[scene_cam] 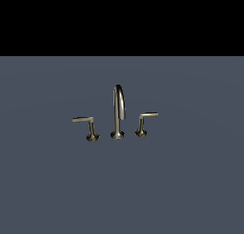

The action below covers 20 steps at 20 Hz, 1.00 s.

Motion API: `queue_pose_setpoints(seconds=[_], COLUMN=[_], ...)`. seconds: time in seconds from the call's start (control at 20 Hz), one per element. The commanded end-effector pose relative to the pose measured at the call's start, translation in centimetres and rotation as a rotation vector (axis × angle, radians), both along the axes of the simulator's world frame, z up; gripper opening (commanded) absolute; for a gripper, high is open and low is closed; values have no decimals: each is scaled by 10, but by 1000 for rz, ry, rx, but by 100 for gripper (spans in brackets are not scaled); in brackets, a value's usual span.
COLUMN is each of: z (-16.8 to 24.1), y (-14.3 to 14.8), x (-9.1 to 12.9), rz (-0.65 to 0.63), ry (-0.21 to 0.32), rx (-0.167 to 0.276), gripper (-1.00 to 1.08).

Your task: Turn on the faucet by rotating a designated handle.

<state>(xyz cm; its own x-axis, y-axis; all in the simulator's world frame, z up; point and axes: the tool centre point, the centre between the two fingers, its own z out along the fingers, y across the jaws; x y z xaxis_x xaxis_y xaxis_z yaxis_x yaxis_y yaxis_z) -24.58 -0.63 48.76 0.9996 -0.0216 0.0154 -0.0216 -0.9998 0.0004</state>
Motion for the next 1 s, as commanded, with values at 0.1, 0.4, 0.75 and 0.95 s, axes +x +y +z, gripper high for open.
queue_pose_setpoints(seconds=[0.1,0.4,0.75,0.95], z=[-1,-9,-33,-53], y=[0,7,24,38], x=[0,2,8,15], rz=[-2,-33,-117,-188], ry=[0,0,1,2], rx=[0,0,1,2], gripper=[-100,-100,-100,-100])
